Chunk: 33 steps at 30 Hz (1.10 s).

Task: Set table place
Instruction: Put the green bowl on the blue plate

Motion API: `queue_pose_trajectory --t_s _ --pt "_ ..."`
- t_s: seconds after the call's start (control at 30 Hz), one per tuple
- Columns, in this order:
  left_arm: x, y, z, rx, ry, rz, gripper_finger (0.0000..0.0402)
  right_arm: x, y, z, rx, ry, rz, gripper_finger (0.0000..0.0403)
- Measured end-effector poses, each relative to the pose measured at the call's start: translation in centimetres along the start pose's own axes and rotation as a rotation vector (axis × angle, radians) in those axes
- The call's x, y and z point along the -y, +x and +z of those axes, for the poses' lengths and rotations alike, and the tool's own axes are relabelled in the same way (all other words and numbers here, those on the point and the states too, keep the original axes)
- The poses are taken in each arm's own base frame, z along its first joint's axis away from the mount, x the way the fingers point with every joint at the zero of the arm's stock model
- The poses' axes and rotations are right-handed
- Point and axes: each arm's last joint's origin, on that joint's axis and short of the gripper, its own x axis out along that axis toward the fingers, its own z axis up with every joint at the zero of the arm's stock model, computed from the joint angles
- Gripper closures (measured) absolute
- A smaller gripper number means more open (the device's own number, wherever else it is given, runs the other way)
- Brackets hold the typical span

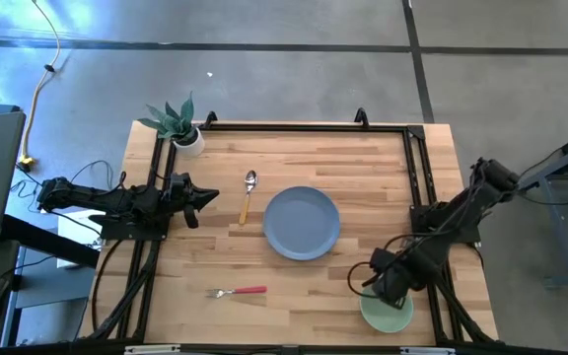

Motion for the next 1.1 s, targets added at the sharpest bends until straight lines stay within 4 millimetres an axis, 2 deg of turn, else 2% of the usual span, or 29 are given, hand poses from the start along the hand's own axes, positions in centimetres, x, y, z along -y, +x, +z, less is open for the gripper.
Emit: queue_pose_trajectory --t_s 0.1,0.33,0.5,0.7,0.83,0.93,1.07,1.1 --pt "0.0 0.0 0.0 0.0 -0.018 0.0 0.0401 0.1 0.4 0.0 0.001 -0.004 -0.008 0.0237" --pt "0.0 0.0 0.0 0.0 -0.022 0.0 0.0401 1.0 3.4 0.2 -0.014 0.021 0.075 0.0237" --pt "0.0 0.0 0.0 0.0 -0.033 0.0 0.0401 1.8 4.0 0.1 0.028 0.023 0.101 0.0237" --pt "0.0 0.0 0.0 0.001 -0.038 0.0 0.0401 2.4 6.5 0.2 0.029 0.022 0.133 0.0237" --pt "0.0 0.0 0.0 0.001 -0.038 0.0 0.0401 2.5 7.2 0.5 0.039 0.049 0.163 0.0241" --pt "0.0 0.0 0.0 0.0 -0.038 0.0 0.0401 2.6 7.2 0.7 0.037 0.057 0.162 0.0276" --pt "0.0 0.0 0.0 0.001 -0.039 0.0 0.0401 2.5 7.0 1.0 0.0 0.067 0.193 0.0379" --pt "0.0 0.0 0.0 0.001 -0.039 0.0 0.0401 2.5 7.0 1.1 -0.007 0.07 0.202 0.0389"
